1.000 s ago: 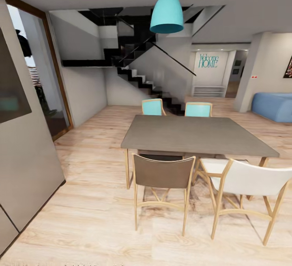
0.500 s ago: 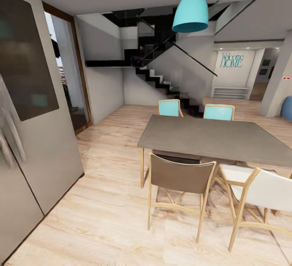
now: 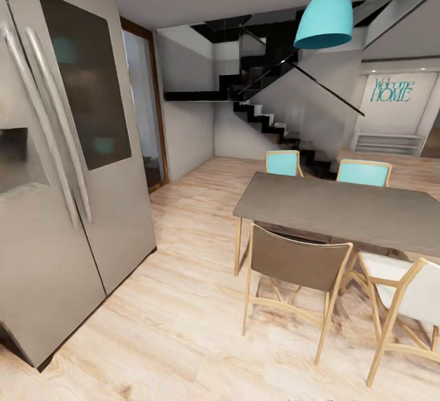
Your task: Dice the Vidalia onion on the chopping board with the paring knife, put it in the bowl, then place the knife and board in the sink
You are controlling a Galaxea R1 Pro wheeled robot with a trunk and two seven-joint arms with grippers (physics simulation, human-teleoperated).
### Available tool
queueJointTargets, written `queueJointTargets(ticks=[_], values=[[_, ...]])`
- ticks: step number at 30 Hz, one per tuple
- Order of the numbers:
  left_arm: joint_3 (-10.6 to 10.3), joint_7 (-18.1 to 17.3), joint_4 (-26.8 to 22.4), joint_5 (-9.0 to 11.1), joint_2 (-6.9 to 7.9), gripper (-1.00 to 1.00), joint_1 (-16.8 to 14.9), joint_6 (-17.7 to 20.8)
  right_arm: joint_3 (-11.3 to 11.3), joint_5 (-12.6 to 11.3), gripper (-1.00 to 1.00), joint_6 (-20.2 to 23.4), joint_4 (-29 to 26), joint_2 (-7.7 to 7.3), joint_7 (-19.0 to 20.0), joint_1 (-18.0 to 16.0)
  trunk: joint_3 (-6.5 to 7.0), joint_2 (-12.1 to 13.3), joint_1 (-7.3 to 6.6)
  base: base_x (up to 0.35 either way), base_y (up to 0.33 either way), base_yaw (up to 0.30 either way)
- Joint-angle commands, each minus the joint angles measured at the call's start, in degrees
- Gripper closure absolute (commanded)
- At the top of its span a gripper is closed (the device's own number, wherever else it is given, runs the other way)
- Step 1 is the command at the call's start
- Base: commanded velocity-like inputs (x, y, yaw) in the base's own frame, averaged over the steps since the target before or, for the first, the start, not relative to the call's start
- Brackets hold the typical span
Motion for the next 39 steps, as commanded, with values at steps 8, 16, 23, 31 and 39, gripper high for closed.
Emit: queueJointTargets(ticks=[8,16,23,31,39], values=[[0.0,0.0,0.3,0.0,-0.04,-1.0,0.0,-0.1,0.0,0.0,-1.0,-0.2,0.0,0.02,-0.2,0.0,-0.04,0.0,-0.04,-0.345,0.0,0.287],[-0.1,0.0,0.3,0.0,-0.04,-1.0,0.0,-0.2,0.0,0.0,-1.0,-0.2,0.0,0.02,-0.2,0.0,-0.04,0.0,-0.04,-0.207,0.0,0.287],[-0.1,-0.1,0.3,0.0,-0.04,-1.0,0.0,-0.2,0.0,0.0,-1.0,-0.2,0.0,0.02,-0.2,0.0,-0.04,0.0,-0.04,-0.014,0.0,0.287],[-0.1,-0.1,0.3,0.0,-0.04,-1.0,0.0,-0.2,0.0,0.0,-1.0,-0.2,0.0,0.02,-0.2,0.0,-0.04,0.0,-0.04,-0.001,0.0,0.287],[-0.1,-0.1,0.6,0.0,-0.04,-1.0,0.0,-0.2,0.0,0.0,-1.0,-0.2,0.0,0.07,-0.2,0.0,-0.04,0.0,-0.04,0.0,0.0,0.287]])
